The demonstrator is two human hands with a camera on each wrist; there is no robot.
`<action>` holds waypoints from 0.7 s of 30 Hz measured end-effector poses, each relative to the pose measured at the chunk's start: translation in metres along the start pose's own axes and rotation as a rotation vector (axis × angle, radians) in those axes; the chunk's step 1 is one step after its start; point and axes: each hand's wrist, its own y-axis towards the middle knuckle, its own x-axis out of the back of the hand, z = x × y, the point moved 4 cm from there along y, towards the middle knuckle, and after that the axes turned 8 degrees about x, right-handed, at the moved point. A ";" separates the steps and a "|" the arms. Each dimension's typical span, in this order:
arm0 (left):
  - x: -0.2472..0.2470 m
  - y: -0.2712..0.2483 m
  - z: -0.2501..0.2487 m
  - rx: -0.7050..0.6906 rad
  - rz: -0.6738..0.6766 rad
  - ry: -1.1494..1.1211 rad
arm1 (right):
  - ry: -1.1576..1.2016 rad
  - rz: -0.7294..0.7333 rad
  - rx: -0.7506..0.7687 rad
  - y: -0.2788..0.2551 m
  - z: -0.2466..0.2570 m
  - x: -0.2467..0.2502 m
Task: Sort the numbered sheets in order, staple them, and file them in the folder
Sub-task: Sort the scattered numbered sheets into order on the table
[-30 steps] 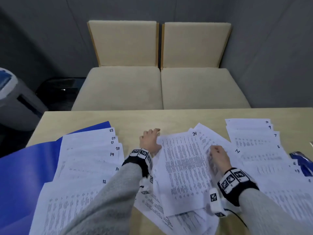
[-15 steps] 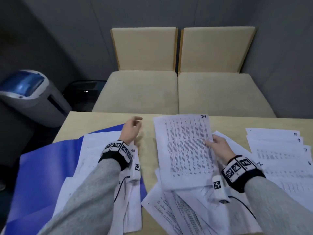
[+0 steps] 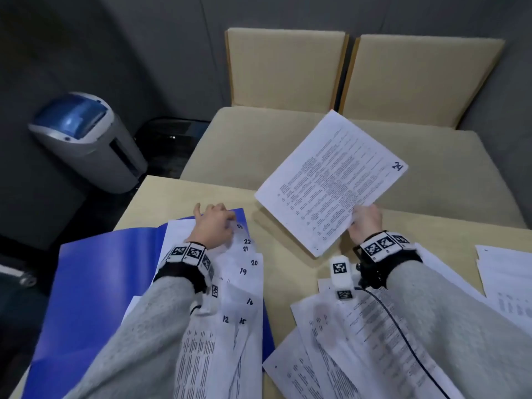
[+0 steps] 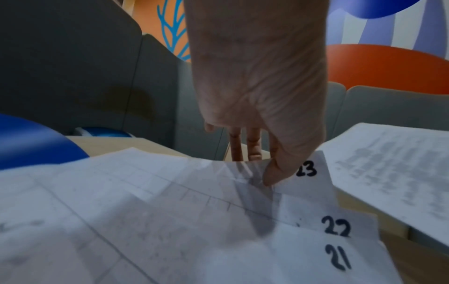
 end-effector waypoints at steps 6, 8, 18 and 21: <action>0.015 -0.011 0.000 -0.048 -0.057 -0.004 | 0.160 0.209 -0.025 -0.035 -0.015 -0.083; 0.015 -0.012 -0.001 -0.055 -0.062 -0.022 | 0.145 0.362 -0.046 -0.051 -0.026 -0.108; -0.001 -0.003 -0.005 0.029 -0.096 0.008 | -0.647 0.857 0.080 -0.095 -0.045 -0.162; -0.005 0.002 -0.007 0.094 -0.153 0.035 | -0.820 0.937 0.124 -0.106 -0.041 -0.167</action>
